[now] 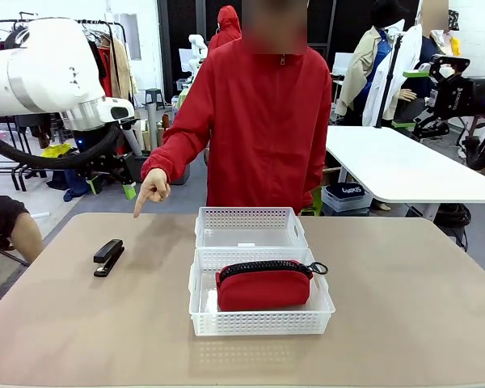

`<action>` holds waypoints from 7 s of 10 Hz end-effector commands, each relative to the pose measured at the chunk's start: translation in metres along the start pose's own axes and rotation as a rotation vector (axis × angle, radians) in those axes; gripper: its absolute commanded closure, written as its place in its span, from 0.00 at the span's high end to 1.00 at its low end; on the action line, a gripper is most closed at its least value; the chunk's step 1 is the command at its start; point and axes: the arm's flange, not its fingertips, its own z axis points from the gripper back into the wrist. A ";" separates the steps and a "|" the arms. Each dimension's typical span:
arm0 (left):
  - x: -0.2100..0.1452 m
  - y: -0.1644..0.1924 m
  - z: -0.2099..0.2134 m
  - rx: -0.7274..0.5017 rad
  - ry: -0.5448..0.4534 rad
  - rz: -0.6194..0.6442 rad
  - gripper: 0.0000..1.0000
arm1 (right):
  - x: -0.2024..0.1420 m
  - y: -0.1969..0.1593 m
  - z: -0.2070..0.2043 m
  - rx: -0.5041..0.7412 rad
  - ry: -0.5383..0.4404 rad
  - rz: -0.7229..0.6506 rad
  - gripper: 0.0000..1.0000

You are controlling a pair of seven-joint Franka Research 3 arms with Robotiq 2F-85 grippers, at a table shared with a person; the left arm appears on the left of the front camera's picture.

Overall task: Distribute items into two baskets.
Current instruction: Pick up the Stapler that the person points to, then place the picked Stapler into the Organizing basket as instructed by the person.

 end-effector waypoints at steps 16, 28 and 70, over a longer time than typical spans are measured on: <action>0.052 0.039 -0.124 0.159 0.282 0.412 1.00 | -0.003 0.001 -0.002 -0.004 -0.012 0.004 1.00; 0.026 0.075 -0.191 0.059 0.279 0.495 0.66 | -0.003 0.001 -0.002 -0.004 -0.012 0.004 1.00; 0.017 0.084 0.177 0.086 0.078 0.411 0.00 | -0.003 0.001 -0.002 -0.004 -0.012 0.004 1.00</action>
